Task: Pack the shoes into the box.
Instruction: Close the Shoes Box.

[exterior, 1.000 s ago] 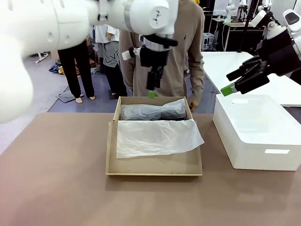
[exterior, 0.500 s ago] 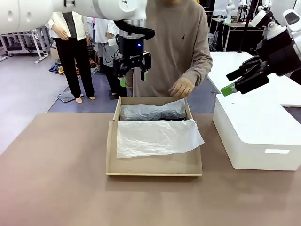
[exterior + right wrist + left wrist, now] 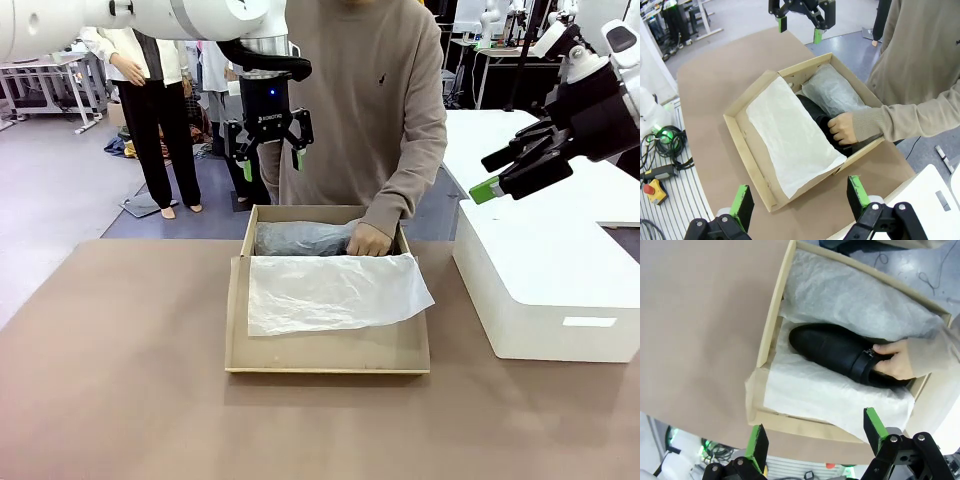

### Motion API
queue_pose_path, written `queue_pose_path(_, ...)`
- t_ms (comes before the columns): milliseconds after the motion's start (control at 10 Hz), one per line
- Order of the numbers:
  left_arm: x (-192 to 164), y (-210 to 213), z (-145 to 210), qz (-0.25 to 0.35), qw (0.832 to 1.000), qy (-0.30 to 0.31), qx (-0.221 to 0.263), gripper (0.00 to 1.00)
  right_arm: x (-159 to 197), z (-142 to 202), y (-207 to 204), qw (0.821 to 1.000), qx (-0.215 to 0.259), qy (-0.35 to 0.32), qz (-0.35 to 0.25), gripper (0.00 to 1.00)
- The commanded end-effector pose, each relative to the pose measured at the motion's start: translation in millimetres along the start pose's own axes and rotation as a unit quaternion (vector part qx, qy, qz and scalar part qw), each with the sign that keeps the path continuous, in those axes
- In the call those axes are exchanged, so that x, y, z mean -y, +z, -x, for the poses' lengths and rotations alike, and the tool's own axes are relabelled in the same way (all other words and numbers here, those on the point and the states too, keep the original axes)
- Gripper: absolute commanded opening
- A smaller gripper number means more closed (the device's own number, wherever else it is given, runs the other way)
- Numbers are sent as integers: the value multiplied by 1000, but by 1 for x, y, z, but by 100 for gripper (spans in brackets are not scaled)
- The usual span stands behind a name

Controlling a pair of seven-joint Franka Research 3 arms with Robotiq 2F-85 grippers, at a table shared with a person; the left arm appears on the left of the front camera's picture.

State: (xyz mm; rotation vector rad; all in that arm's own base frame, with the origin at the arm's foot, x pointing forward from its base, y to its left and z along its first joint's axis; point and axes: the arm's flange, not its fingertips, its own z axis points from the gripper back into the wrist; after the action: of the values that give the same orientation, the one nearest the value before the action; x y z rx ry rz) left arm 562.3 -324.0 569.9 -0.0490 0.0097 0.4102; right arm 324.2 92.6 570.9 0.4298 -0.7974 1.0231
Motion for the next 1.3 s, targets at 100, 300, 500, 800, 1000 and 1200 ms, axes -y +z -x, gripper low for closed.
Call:
queue_pose_path(100, -1, 1, 2, -16, 1000, -14, 5, 100, 2, 0, 0, 1000, 11, 4, -6, 100)
queue_pose_path(300, -1, 1, 2, -16, 1000, -14, 5, 100, 2, 0, 0, 1000, 11, 4, -6, 100)
queue_pose_path(500, -11, 3, 4, -7, 998, -68, 4, 100, 2, 0, 0, 1000, 11, 4, -6, 100)
queue_pose_path(800, -61, 23, -5, -12, 974, -226, 18, 100, 2, 0, 0, 1000, 11, 4, -6, 100)
queue_pose_path(1000, -95, 32, -16, 1, 930, -368, 2, 100, 2, 0, 0, 1000, 11, 4, -6, 100)
queue_pose_path(1200, -121, 35, -33, 29, 878, -477, -19, 100, 2, 0, 0, 1000, 11, 4, -6, 100)
